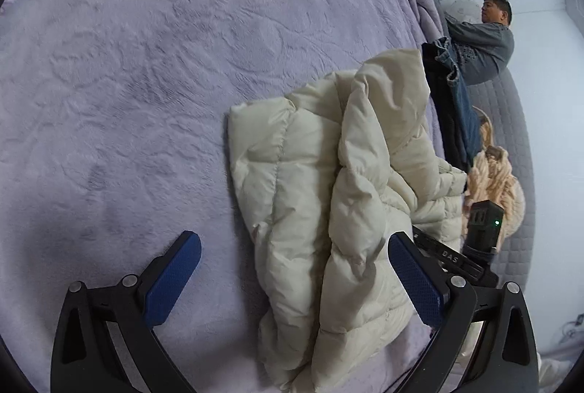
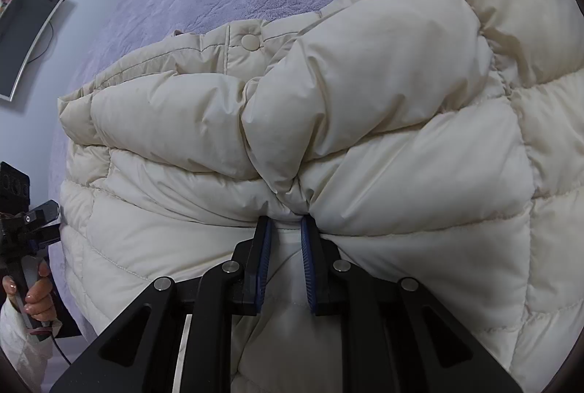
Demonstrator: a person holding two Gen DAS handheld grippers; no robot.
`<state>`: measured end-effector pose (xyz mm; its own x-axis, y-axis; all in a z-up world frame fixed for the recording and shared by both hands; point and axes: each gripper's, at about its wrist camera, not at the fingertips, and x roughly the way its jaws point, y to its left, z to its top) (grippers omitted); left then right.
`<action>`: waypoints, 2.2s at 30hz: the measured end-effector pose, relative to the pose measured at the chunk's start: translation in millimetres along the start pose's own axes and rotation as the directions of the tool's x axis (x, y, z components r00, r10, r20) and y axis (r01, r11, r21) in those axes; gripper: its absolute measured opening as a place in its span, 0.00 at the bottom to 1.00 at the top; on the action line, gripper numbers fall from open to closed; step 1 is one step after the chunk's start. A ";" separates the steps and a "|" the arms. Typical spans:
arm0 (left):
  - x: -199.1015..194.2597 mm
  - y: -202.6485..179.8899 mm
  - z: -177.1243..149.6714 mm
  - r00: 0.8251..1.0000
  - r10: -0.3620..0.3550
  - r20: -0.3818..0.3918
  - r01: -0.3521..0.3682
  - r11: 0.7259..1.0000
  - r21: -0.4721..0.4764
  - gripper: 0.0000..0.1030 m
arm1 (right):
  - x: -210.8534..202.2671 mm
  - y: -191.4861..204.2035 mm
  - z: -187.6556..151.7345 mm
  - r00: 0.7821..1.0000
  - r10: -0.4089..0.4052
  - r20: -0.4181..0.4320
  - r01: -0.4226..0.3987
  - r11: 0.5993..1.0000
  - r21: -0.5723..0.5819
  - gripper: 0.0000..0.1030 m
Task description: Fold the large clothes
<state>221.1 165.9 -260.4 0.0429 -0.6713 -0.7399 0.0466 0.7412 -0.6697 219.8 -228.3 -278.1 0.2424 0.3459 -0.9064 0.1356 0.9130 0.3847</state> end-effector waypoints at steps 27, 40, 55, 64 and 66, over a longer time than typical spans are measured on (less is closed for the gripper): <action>42.2 -199.8 -45.7 0.991 -0.016 -0.129 0.064 0.925 0.374 0.24 | 1.7 -30.8 1.0 0.988 0.156 0.007 -0.155 0.980 0.126 0.17; 67.9 -258.3 -70.5 0.983 0.177 -0.047 -0.146 0.913 0.380 0.24 | -89.3 -74.3 -3.2 0.948 0.315 0.042 -0.317 0.927 0.203 0.20; 99.5 -323.7 -94.6 0.952 0.302 -0.052 -0.241 0.842 0.483 0.24 | -94.6 -199.4 -83.1 0.968 0.223 0.115 -0.249 0.898 0.362 0.12; 164.8 -388.2 -126.4 0.976 0.104 -0.189 0.021 0.825 0.564 0.76 | -65.3 -227.5 -86.7 0.903 0.401 0.150 -0.428 0.823 0.374 0.09; 176.7 -390.6 -126.1 0.973 0.048 -0.227 0.087 0.833 0.547 0.76 | -62.9 -233.3 -89.0 0.888 0.431 0.158 -0.458 0.804 0.379 0.09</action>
<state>84.6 -241.5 -137.5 -0.1823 -0.6165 -0.7660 0.5883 0.5558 -0.5874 87.4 -443.9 -326.4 0.4259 0.6666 -0.6117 0.3624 0.4938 0.7905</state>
